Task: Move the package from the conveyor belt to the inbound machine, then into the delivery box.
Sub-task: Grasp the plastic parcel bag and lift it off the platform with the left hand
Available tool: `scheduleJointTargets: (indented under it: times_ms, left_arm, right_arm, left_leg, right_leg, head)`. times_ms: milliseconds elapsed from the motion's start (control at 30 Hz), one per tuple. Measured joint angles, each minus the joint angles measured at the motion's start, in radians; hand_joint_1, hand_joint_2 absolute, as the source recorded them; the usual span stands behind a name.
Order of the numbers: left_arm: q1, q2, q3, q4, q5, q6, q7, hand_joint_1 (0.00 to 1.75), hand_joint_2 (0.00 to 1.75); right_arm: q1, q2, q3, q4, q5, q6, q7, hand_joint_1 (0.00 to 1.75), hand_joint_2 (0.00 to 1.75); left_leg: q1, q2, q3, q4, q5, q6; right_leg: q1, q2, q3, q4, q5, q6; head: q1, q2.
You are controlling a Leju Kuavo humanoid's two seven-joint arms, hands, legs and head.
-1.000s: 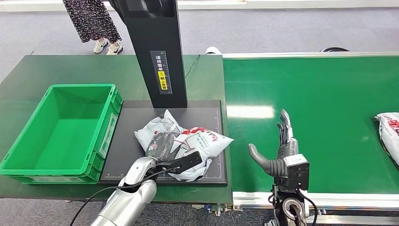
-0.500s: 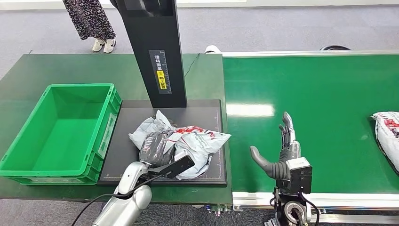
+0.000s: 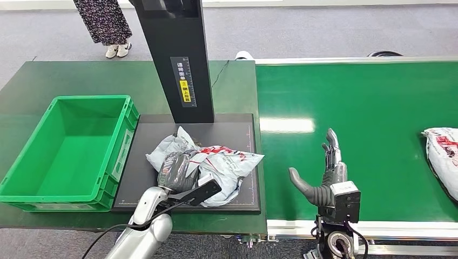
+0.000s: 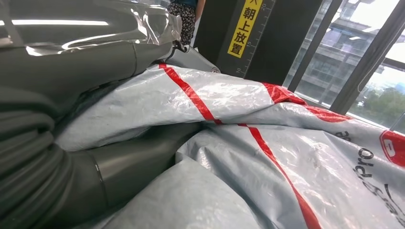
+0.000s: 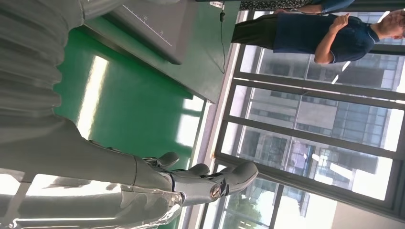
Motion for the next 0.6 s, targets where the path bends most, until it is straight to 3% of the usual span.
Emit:
scheduleJointTargets:
  times_ms: [433,600]
  left_arm:
    - [0.024,0.05,0.008,-0.197,-0.065,0.296,-0.096,1.75,1.75]
    - [0.02,0.064,0.107,-0.32,-0.073,0.362,-0.236,1.75,1.75]
  right_arm:
    - [0.014,-0.002,-0.005,-0.006,-0.027,-0.003,-0.007,0.0,1.75]
    - [0.018,-0.008,-0.006,-0.01,-0.044,-0.012,-0.013,0.0,1.75]
  left_leg:
    - [0.0,0.0,-0.002,0.0,0.0,0.0]
    - [0.0,0.0,-0.002,0.0,0.0,0.0]
  right_leg:
    - [0.0,0.0,-0.002,0.0,0.0,0.0]
    - [0.0,0.0,-0.002,0.0,0.0,0.0]
  head:
    - [0.0,0.0]
    - [0.0,0.0]
